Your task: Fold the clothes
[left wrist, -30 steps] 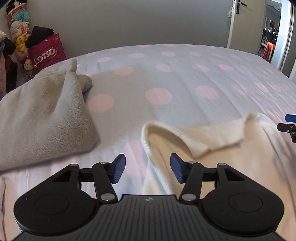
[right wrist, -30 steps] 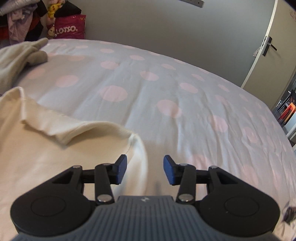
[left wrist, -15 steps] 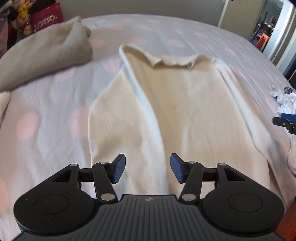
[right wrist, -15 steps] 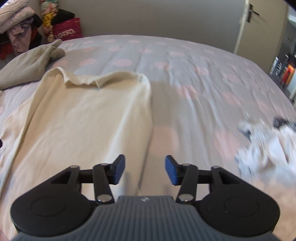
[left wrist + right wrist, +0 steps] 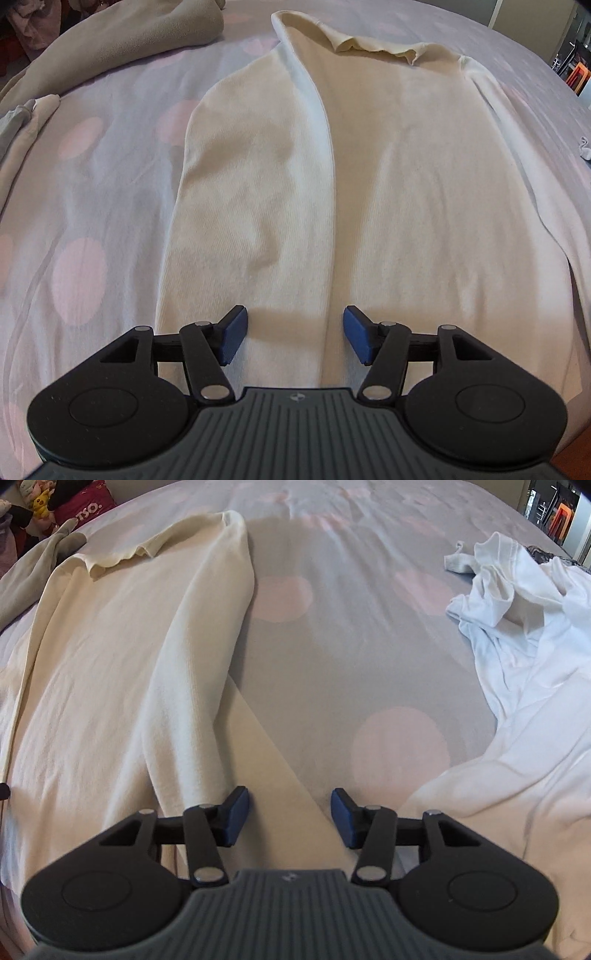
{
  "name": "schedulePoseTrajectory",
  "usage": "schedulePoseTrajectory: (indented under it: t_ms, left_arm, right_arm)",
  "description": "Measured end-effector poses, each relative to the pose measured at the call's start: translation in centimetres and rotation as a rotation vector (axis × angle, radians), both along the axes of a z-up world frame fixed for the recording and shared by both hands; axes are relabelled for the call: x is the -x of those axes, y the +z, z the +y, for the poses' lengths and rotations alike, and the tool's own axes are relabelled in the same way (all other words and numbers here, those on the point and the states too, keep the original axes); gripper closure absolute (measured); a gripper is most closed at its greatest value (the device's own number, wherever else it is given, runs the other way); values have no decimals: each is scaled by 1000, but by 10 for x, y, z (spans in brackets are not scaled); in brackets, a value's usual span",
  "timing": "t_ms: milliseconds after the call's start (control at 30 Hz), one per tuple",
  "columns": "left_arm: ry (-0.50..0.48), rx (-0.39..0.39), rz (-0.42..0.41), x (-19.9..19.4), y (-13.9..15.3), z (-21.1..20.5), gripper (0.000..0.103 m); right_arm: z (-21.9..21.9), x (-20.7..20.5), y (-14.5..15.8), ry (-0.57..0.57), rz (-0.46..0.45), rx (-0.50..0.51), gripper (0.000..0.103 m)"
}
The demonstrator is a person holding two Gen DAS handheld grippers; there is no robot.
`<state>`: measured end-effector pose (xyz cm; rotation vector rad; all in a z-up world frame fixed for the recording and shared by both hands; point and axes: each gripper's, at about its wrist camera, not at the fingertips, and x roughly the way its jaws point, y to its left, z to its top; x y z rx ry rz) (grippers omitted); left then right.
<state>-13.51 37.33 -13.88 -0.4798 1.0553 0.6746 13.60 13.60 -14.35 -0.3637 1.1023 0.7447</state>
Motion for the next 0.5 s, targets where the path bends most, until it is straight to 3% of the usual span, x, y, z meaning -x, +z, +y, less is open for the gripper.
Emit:
schedulePoseTrajectory:
  t_ms: [67,133,267,333,500]
  left_arm:
    - [2,-13,-1,1,-2,-2,46]
    - [4,-26,-2,1,-4,-5,47]
    - [8,-52,-3,2,-9,-9,53]
    - [13,-61,-7,3,-10,-11,60]
    - [46,-29,-51,11,-10,-5,66]
  right_arm:
    - [3,3,-1,23,0,13,71]
    - [9,12,0,68,-35,48,93]
    - [20,28,7,129,-131,115,94]
    - [20,27,16,105,-178,128,94]
    - [12,-6,52,8,-286,158,94]
